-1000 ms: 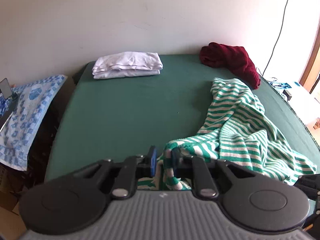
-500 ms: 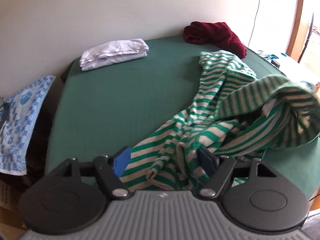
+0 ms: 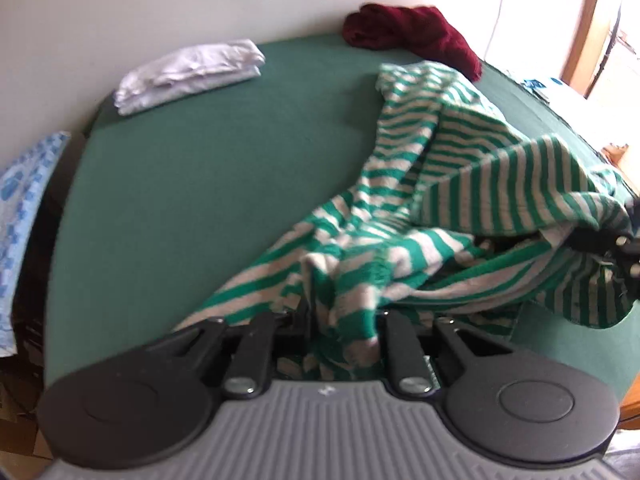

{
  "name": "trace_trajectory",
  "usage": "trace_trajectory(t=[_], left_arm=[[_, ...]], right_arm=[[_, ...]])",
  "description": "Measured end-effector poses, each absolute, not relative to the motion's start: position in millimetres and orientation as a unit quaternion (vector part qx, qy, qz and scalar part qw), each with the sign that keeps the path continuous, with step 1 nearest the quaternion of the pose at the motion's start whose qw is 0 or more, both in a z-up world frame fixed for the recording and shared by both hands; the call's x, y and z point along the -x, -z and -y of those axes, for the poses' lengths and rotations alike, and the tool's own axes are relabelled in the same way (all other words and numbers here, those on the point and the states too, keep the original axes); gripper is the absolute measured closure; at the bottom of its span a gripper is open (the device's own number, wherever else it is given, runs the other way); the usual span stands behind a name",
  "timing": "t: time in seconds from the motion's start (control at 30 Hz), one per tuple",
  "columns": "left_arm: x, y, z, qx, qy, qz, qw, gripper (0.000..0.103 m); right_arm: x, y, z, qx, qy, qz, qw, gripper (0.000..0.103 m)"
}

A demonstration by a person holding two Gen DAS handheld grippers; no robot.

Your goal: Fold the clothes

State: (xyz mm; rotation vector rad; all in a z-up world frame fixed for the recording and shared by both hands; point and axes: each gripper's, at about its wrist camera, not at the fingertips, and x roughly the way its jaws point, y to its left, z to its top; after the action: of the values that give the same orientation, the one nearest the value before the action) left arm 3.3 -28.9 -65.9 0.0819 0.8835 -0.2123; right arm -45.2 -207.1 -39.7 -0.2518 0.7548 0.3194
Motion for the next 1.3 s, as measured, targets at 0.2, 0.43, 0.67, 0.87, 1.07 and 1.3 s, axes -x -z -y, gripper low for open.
trace_trajectory(t=[0.2,0.43,0.67,0.87,1.07,1.3], left_arm=[[-12.4,-13.2,-13.5,0.002,0.081,-0.337,0.938,0.084],[41.6,-155.2,-27.8,-0.002,0.063,-0.112,0.992,0.082],[80.6,-116.7,-49.5,-0.019,0.072,-0.197,0.978,0.073],[79.8,3.0,-30.0,-0.046,0.111,-0.411,0.904,0.073],[78.2,41.3,-19.2,-0.126,0.091,-0.457,0.876,0.031],[46.7,44.9,-11.9,-0.099,0.051,-0.444,0.889,0.001]], right_arm=[[12.0,-25.8,301.5,-0.063,-0.07,-0.299,0.949,0.098],[37.6,-168.6,317.3,-0.189,-0.177,-0.009,0.966,0.098],[68.1,-133.5,303.6,-0.1,-0.18,-0.103,0.973,0.093],[67.4,-8.4,295.7,-0.02,-0.084,-0.408,0.909,0.091],[75.8,20.0,249.2,0.076,-0.087,-0.46,0.881,0.044],[40.5,12.6,214.7,0.004,-0.112,-0.396,0.911,0.027]])
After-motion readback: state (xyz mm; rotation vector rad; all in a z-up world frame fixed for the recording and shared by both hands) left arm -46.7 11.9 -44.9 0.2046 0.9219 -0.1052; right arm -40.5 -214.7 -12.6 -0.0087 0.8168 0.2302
